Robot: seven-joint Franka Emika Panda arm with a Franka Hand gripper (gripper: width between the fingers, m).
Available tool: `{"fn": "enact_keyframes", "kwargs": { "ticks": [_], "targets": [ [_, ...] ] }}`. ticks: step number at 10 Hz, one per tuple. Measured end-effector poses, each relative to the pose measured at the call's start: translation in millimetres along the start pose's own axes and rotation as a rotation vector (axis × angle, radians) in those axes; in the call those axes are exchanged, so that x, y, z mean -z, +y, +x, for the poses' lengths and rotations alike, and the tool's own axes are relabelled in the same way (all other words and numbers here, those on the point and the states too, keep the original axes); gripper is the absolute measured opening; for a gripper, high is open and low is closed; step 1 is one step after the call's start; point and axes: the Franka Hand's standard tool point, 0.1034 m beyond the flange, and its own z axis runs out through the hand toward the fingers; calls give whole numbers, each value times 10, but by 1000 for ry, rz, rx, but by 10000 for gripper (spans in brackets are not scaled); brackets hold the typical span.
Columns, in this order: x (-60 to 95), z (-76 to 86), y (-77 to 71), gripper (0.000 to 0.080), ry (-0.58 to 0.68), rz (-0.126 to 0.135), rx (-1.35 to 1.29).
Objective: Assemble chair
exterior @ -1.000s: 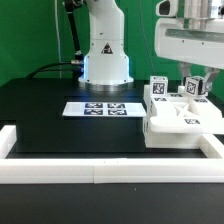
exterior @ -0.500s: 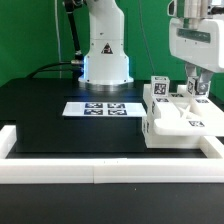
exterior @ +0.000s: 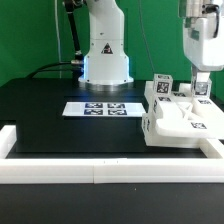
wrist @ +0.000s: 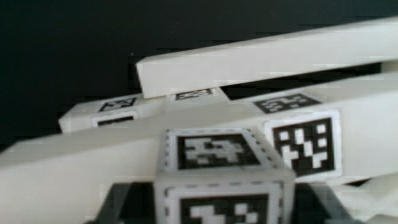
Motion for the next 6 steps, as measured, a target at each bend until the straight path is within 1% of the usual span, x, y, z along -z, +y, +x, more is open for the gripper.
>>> {"fn": "enact_keyframes", "kwargs": {
  "ticks": [2, 6],
  "targets": [
    [1, -14, 2, 285, -10, -1, -54],
    [-12, -81, 24, 285, -57, -11, -136]
  ]
}}
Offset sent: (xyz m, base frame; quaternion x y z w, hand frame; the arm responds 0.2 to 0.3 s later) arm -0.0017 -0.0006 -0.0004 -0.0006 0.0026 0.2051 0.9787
